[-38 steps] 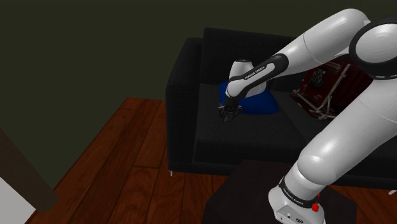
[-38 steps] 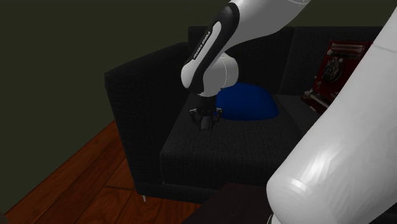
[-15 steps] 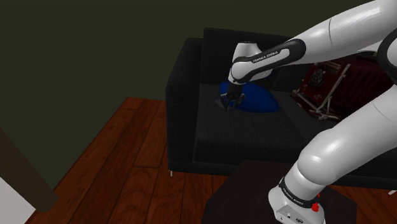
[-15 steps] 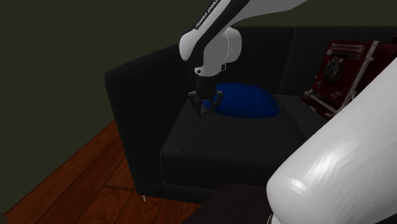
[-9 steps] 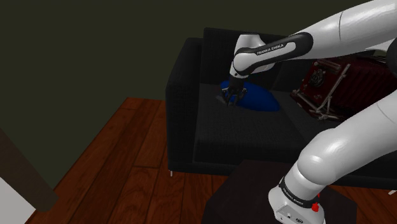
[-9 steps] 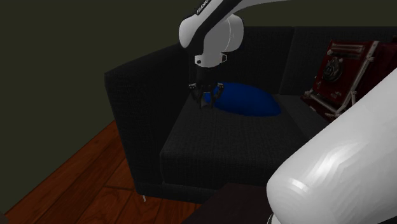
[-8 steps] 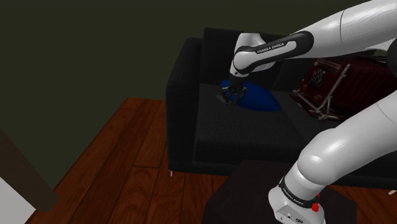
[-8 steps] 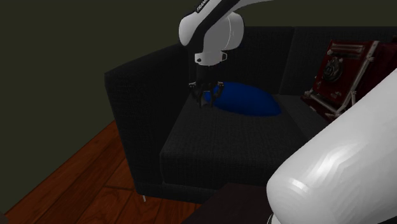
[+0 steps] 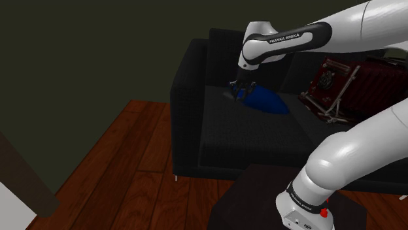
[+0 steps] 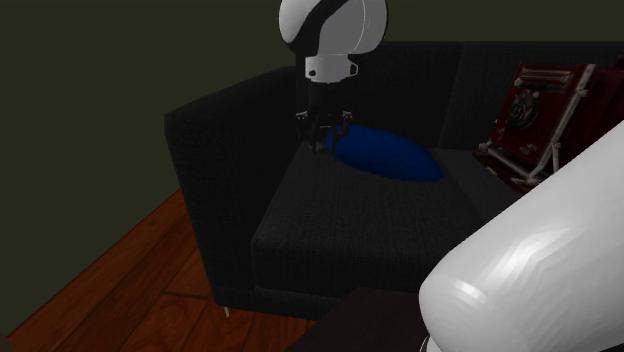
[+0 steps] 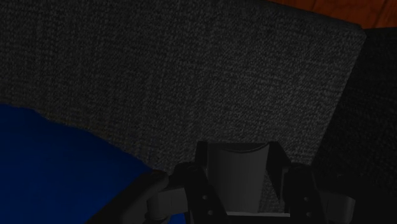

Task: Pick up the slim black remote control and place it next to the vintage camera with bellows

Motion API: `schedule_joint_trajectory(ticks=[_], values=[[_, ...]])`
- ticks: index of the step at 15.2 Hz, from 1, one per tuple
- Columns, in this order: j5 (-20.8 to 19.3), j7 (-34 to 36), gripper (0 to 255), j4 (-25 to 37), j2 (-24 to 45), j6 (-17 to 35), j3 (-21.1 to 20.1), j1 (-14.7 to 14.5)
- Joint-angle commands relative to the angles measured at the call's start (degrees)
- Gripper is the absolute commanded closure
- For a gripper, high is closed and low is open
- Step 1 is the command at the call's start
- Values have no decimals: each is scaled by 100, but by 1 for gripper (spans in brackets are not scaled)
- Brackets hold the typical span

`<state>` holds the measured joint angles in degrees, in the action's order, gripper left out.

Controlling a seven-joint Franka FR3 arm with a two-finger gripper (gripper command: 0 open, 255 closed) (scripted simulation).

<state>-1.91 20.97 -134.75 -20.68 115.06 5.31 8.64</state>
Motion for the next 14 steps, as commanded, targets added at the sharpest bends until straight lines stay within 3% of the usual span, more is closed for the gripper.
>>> schedule_joint_trajectory(ticks=[1,14], values=[[0,1,255,127,-40,-166,-4,0],[11,3,255,1031,-154,-1185,-30,-9]])
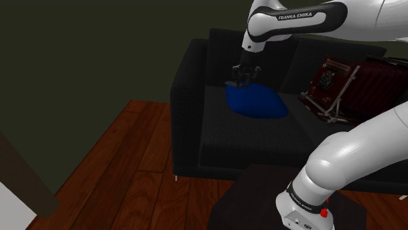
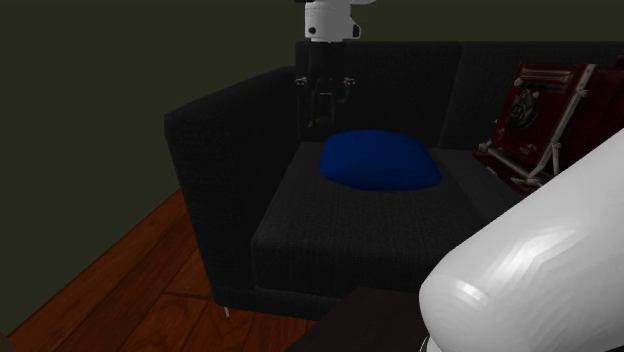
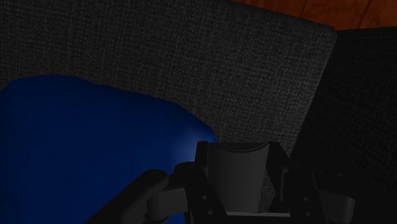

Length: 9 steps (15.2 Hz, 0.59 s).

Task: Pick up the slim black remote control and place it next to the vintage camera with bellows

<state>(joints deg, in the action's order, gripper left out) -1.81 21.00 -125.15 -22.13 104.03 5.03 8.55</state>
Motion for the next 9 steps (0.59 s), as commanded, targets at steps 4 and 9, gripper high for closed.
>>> schedule_joint_trajectory(ticks=[4,9], values=[[5,-2,255,387,0,-389,-8,-4],[12,-5,255,809,39,-772,-14,-8]])
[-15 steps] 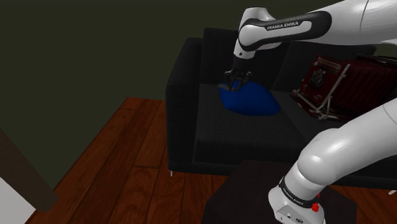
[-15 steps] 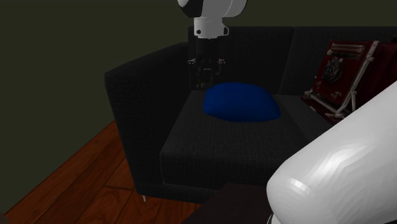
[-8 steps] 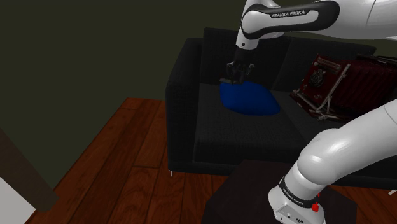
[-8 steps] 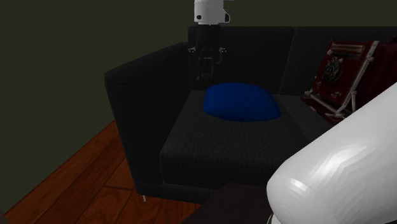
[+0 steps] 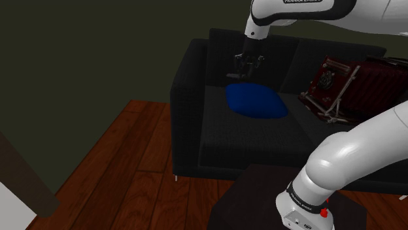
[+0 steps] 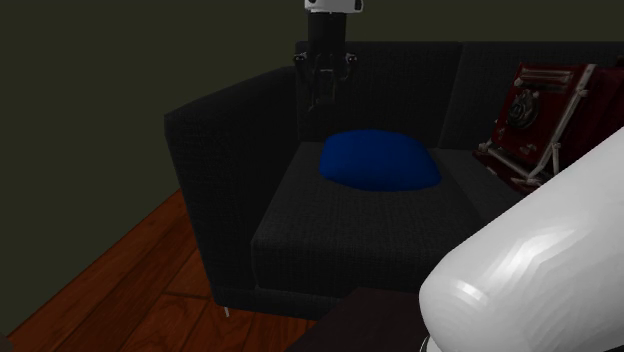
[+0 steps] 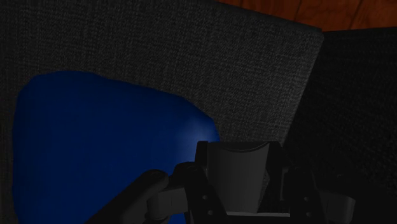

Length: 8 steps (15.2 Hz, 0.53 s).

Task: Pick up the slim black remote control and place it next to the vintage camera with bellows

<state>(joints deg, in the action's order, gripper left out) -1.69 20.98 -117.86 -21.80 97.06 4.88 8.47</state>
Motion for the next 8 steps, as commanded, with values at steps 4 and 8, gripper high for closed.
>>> schedule_joint_trajectory(ticks=[4,8], values=[[7,-7,255,439,60,-381,-3,-4],[14,-11,255,820,133,-688,-6,-7]])
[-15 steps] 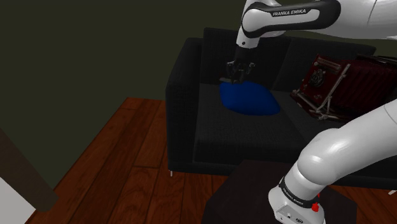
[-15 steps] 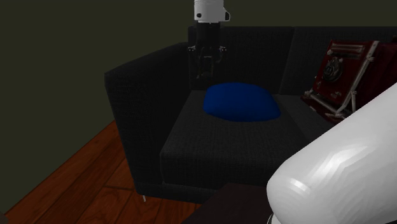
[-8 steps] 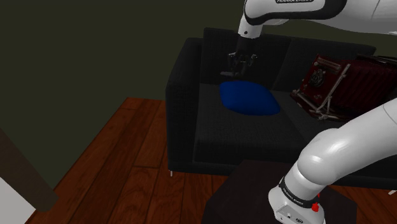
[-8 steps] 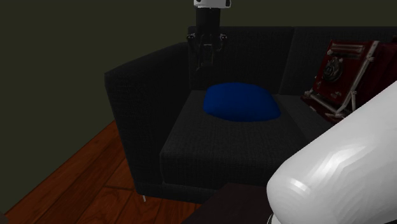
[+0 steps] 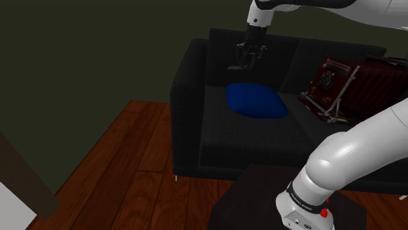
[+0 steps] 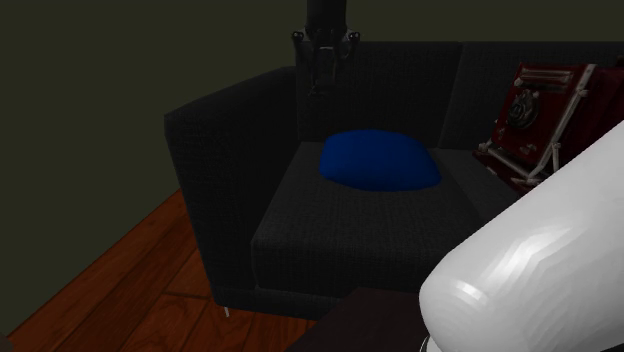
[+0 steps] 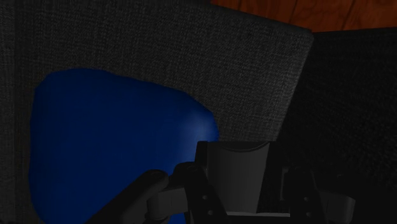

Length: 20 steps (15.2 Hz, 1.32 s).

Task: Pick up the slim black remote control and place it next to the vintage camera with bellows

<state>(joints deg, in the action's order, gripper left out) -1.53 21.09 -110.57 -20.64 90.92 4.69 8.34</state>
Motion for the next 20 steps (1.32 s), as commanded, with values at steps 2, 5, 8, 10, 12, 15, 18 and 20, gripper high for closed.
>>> schedule_joint_trajectory(ticks=[2,5,8,10,12,15,18,20], values=[[1,-25,255,289,60,-229,13,4],[6,-30,255,599,137,-464,12,2],[13,-35,255,924,225,-701,13,-1],[17,-40,255,1151,291,-861,14,-3],[22,-44,255,1385,363,-1024,15,-4],[30,-52,255,1754,483,-1272,19,-6],[39,-61,255,2146,620,-1529,23,-7],[46,-68,255,2423,720,-1705,27,-8]])
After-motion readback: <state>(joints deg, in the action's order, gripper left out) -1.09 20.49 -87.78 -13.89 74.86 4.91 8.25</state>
